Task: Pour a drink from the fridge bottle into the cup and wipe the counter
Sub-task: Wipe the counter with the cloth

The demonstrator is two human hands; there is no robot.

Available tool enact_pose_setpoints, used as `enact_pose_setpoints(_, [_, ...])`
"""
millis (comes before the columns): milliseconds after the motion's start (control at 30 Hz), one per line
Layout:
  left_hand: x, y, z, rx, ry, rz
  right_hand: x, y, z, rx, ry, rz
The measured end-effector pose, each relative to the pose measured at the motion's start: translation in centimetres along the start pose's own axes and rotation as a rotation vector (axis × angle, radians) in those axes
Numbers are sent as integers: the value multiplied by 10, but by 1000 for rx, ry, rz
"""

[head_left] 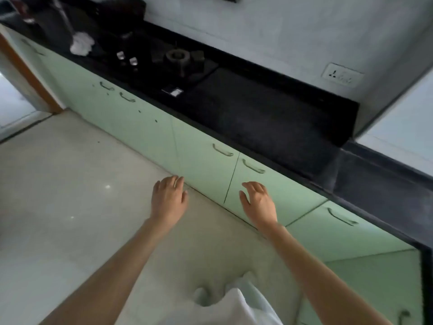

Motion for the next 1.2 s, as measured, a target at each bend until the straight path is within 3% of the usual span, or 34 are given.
enact_pose_setpoints(400, [-34, -44, -186, -73, -375, 93, -158, 108, -183, -51, -434, -119])
enact_pose_setpoints(767, [-158, -77, -336, -105, -567, 123, -345, 206, -321, -50, -662, -294])
enact_pose_setpoints(1000, [-213, -93, -420, -63, -716, 140, -428, 263, -406, -56, -739, -355])
enact_pose_setpoints(1200, [-275, -92, -507, -57, -708, 97, -488, 321, -465, -49, -702, -393])
Point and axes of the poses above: each hand's wrist, its own x-axis away from the middle knuckle, its own y-axis out of the palm, z = x × y, the point moved 4 cm from there along -x, towards the middle knuckle, and after that the axes turned 13 degrees about -y, right-handed, at the moved point
